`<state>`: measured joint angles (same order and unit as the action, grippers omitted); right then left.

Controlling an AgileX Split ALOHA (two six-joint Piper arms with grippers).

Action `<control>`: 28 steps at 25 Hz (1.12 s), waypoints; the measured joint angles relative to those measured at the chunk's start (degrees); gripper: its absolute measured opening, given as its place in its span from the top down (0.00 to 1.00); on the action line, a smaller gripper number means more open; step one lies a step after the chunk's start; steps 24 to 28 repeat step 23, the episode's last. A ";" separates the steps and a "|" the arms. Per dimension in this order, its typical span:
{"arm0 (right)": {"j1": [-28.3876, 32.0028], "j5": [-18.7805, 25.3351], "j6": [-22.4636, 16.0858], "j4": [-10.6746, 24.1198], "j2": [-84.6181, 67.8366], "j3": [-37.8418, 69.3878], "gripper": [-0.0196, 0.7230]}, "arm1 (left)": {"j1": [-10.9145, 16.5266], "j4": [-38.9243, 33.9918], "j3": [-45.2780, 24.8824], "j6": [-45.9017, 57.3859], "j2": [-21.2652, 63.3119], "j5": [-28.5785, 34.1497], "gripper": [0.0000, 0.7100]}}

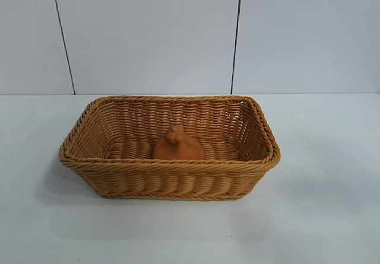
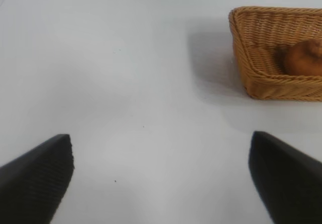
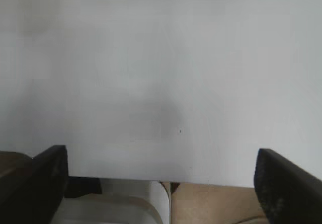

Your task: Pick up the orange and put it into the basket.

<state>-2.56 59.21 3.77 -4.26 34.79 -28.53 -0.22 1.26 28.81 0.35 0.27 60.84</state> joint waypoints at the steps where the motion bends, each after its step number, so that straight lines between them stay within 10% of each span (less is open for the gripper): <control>1: 0.00 -0.39 0.00 0.00 -2.58 0.06 0.04 | 0.00 0.00 0.00 0.00 0.00 0.00 0.05; 28: 0.00 -0.67 0.10 0.07 -35.15 0.40 0.04 | 0.00 0.00 0.00 0.00 0.00 0.00 0.05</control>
